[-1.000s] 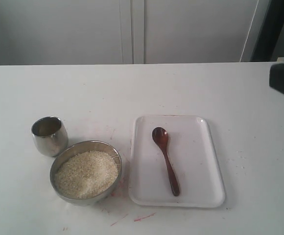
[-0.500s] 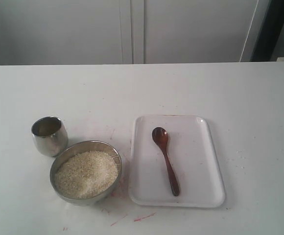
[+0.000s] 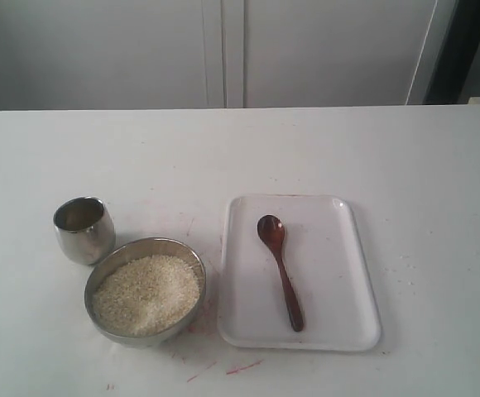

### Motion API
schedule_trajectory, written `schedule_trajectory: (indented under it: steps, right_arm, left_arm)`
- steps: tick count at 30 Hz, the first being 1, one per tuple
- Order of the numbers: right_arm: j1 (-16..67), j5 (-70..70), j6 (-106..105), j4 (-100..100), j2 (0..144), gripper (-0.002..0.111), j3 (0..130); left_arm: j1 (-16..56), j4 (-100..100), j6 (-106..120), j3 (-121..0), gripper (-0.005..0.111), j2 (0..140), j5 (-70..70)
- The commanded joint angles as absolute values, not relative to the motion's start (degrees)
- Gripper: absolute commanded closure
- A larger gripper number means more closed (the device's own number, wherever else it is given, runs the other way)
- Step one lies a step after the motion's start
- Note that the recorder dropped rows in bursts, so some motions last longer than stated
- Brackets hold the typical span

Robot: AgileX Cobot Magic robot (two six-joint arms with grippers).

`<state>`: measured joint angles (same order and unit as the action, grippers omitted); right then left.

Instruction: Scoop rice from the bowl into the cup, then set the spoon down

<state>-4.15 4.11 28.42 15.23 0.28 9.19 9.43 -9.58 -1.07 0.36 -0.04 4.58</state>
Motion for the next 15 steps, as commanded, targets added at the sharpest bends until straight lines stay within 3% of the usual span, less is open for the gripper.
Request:
schedule_trajectory:
  steps: [1, 15]
  right_arm:
    - [-4.6, 3.8, 28.6, 14.8, 0.0, 0.079, 7.2]
    - [-4.6, -0.5, 7.4, 7.3, 0.0, 0.079, 0.0]
  left_arm:
    - [9.8, -10.1, -1.1, 0.0, 0.092, 0.0, 4.4]
    - [9.8, -10.1, -1.1, 0.0, 0.092, 0.0, 4.4]
